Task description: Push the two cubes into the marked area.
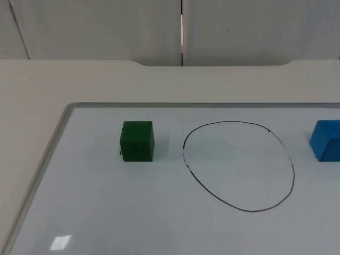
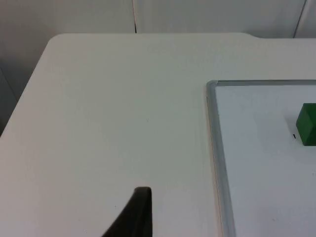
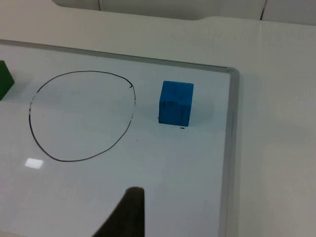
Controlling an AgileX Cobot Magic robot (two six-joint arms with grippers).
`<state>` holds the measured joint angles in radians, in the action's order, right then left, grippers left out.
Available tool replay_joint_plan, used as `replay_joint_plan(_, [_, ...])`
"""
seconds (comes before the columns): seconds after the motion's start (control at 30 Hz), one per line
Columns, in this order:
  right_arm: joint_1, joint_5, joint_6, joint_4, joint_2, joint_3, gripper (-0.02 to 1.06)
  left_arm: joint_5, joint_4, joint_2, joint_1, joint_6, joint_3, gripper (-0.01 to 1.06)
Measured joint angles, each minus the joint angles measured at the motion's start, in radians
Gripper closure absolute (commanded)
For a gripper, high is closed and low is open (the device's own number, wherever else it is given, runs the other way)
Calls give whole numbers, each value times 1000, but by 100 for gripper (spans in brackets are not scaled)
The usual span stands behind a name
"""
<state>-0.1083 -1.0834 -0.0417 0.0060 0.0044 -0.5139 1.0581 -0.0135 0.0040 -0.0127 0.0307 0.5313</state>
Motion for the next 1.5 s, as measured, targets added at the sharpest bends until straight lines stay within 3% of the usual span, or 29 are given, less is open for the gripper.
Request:
replay_joint_plan(0.37, [0,0,0,0,0,0,-1,-33,14,108,0,0,8,0])
replay_joint_plan(0.87, [0,0,0,0,0,0,-1,-219,66,235,0,0,8,0])
replay_joint_plan(1.5, [0,0,0,0,0,0,-1,-362,164,321,0,-65,8,0])
